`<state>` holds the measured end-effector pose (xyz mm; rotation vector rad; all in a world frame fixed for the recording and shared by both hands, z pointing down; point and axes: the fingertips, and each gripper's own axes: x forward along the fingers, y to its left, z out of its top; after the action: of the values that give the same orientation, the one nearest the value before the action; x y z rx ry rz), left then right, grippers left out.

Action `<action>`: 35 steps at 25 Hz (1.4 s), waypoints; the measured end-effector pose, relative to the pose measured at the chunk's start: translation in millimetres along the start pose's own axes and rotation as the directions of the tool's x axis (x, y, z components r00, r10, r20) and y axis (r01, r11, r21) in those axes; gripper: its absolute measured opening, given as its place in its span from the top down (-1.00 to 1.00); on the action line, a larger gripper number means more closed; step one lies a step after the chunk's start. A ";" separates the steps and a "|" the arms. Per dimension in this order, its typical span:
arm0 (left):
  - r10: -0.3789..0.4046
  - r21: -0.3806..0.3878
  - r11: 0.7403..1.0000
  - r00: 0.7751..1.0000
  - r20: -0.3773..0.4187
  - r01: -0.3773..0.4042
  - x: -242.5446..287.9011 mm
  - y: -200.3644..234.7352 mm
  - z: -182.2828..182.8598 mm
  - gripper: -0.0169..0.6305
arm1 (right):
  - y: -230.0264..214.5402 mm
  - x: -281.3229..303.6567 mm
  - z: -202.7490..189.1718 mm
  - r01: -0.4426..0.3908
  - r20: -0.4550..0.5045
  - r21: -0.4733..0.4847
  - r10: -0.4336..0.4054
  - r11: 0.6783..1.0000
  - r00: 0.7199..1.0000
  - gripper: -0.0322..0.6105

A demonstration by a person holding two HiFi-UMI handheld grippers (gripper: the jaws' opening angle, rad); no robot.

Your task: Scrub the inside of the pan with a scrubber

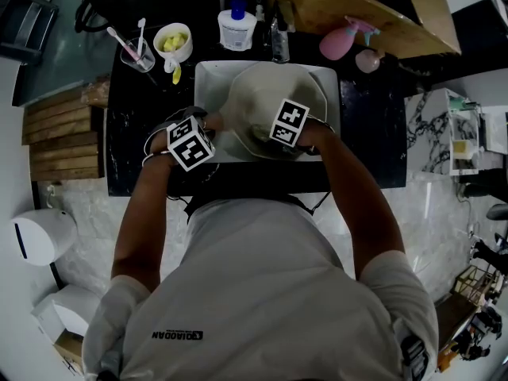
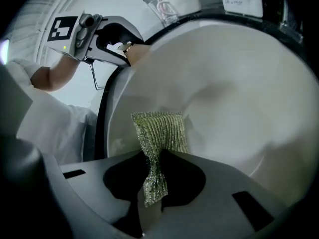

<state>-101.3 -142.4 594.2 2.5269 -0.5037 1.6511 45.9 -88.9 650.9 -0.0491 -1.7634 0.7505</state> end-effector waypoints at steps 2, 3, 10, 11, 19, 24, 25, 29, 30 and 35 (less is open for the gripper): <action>-0.007 -0.006 1.000 1.000 -0.002 0.007 -0.8 0.0 0.2 0.30 | 0.0 -10.2 8.4 0.055 0.077 0.017 -0.056 0.998 0.996 0.62; -0.009 -0.008 1.000 1.000 -0.004 0.009 -1.2 -0.1 0.3 0.30 | -0.4 -16.9 13.3 0.090 0.125 0.029 -0.093 0.995 0.988 0.62; -0.018 -0.010 1.000 1.000 0.024 0.019 -8.1 -1.7 2.0 0.30 | 18.0 -64.5 42.6 0.205 0.451 0.206 -0.279 0.957 0.848 0.62; -0.016 0.002 1.000 0.999 0.035 0.016 -11.8 -0.9 3.0 0.30 | 20.0 -70.2 43.7 0.219 0.478 0.242 -0.313 0.945 0.821 0.62; -0.005 0.101 0.995 0.988 0.151 -0.011 -55.3 0.0 9.8 0.30 | 52.7 -109.6 37.5 0.167 0.662 0.519 -0.518 0.838 0.542 0.63; 0.044 0.051 0.997 0.970 0.240 -0.058 -71.1 1.7 19.0 0.50 | 59.5 -126.0 22.2 0.083 0.686 0.636 -0.611 0.767 0.394 0.63; 0.049 0.041 0.997 0.965 0.258 -0.061 -73.9 0.3 21.3 0.56 | 61.4 -128.6 21.1 0.079 0.690 0.641 -0.619 0.763 0.376 0.63; 0.078 -0.024 0.997 0.945 0.319 -0.074 -87.8 -6.1 30.2 0.72 | 75.1 -144.4 21.2 0.106 0.726 0.614 -0.613 0.782 0.312 0.63; 0.089 -0.048 0.996 0.938 0.336 -0.077 -92.5 -8.9 33.1 0.79 | 79.7 -148.1 20.0 0.109 0.738 0.604 -0.605 0.790 0.300 0.63; 0.158 -0.184 0.979 0.905 0.394 -0.090 -113.9 -34.6 52.1 0.88 | 105.0 -155.1 5.8 0.135 0.777 0.539 -0.553 0.831 0.301 0.63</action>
<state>-86.3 -96.6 473.5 2.7642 -0.8121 1.0493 57.9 -70.2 464.9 1.2744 -2.4929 0.8223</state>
